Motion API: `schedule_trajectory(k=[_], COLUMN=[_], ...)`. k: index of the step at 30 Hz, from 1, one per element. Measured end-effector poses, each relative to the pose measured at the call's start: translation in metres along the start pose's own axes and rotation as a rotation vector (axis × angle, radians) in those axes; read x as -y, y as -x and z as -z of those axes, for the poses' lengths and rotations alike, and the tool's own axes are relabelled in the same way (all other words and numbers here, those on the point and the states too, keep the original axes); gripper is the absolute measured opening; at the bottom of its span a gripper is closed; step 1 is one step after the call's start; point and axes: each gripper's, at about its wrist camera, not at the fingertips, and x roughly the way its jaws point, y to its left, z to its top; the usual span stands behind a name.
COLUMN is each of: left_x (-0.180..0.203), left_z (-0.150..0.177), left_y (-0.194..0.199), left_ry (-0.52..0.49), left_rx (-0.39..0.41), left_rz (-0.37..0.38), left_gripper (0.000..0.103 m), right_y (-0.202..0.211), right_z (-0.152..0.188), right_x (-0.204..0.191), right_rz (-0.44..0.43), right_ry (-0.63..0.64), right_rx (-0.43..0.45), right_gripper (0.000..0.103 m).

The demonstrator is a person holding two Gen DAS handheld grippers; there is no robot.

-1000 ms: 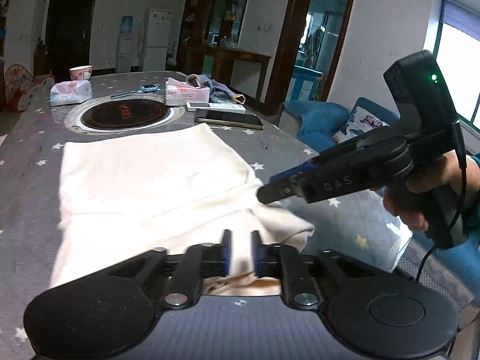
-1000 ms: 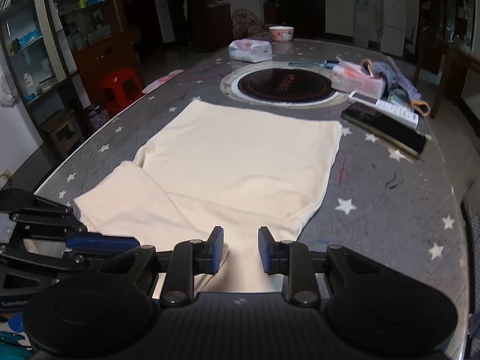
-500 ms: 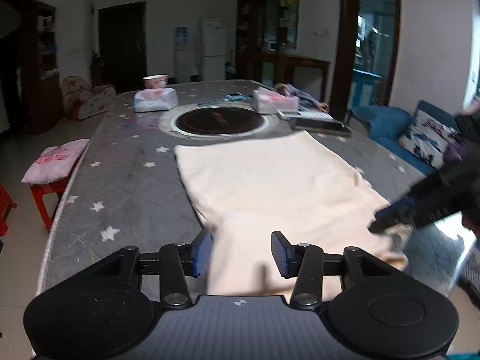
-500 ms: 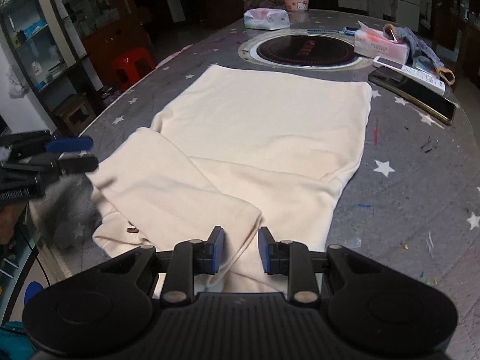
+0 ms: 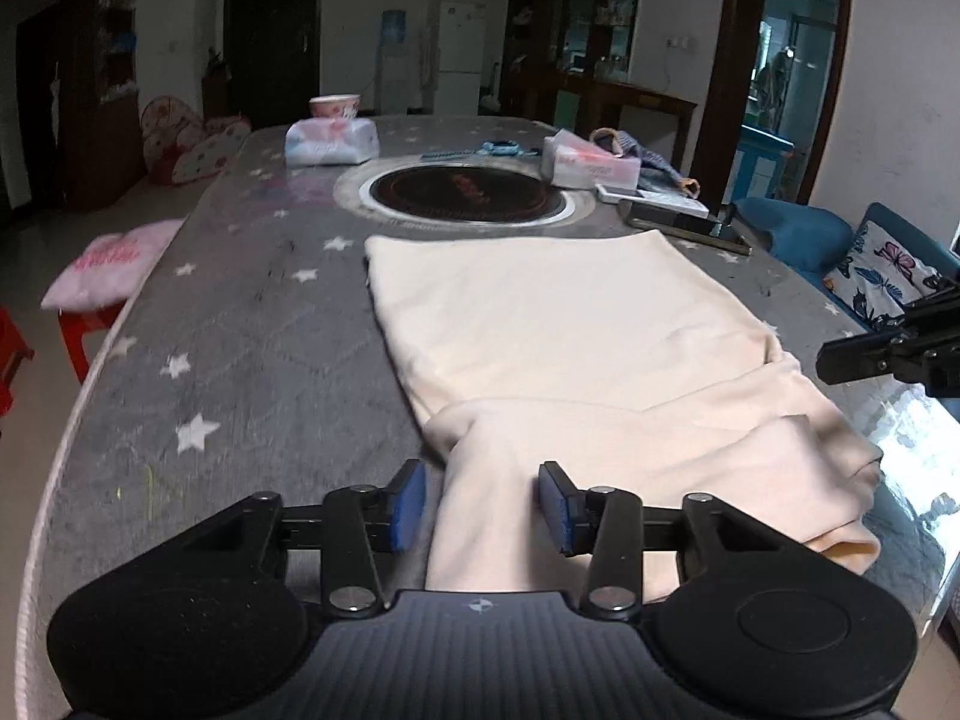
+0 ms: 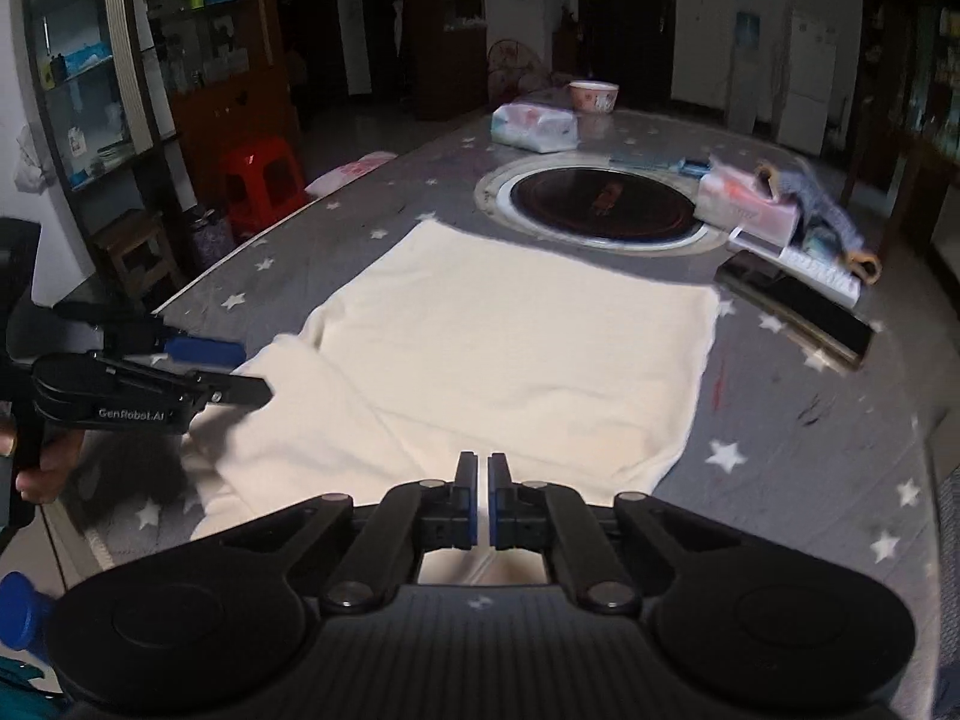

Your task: Fold clothes

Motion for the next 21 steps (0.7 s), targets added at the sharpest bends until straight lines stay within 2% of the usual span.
schedule_trajectory(k=[2, 5, 10, 12, 14, 16, 21], left_x=[-0.001, -0.003, 0.002, 0.002, 0.001, 0.0, -0.006], left_z=[-0.001, -0.006, -0.017, -0.017, -0.017, -0.016, -0.013], left_y=[0.001, 0.002, -0.007, -0.011, -0.013, -0.011, 0.0], left_ry=[-0.002, 0.002, -0.011, -0.01, -0.009, 0.001, 0.028], left_rx=[0.003, 0.011, 0.006, 0.0, -0.001, 0.012, 0.06], left_rz=[0.003, 0.018, 0.018, 0.017, 0.011, 0.007, -0.012], left_gripper=[0.035, 0.035, 0.035, 0.029, 0.012, 0.007, 0.005], right_y=[-0.006, -0.016, -0.029, -0.034, -0.036, -0.035, -0.018], right_z=[0.002, 0.01, 0.021, 0.023, 0.023, 0.022, 0.014], right_x=[0.009, 0.023, 0.023, 0.022, 0.019, 0.016, 0.008], right_rz=[-0.005, -0.041, -0.079, -0.082, -0.082, -0.076, -0.039], right_ry=[-0.037, -0.113, -0.139, -0.146, -0.135, -0.118, -0.064], right_rx=[-0.017, -0.061, -0.106, -0.123, -0.124, -0.117, -0.034], right_gripper=[0.004, 0.015, 0.016, 0.016, 0.014, 0.009, 0.006])
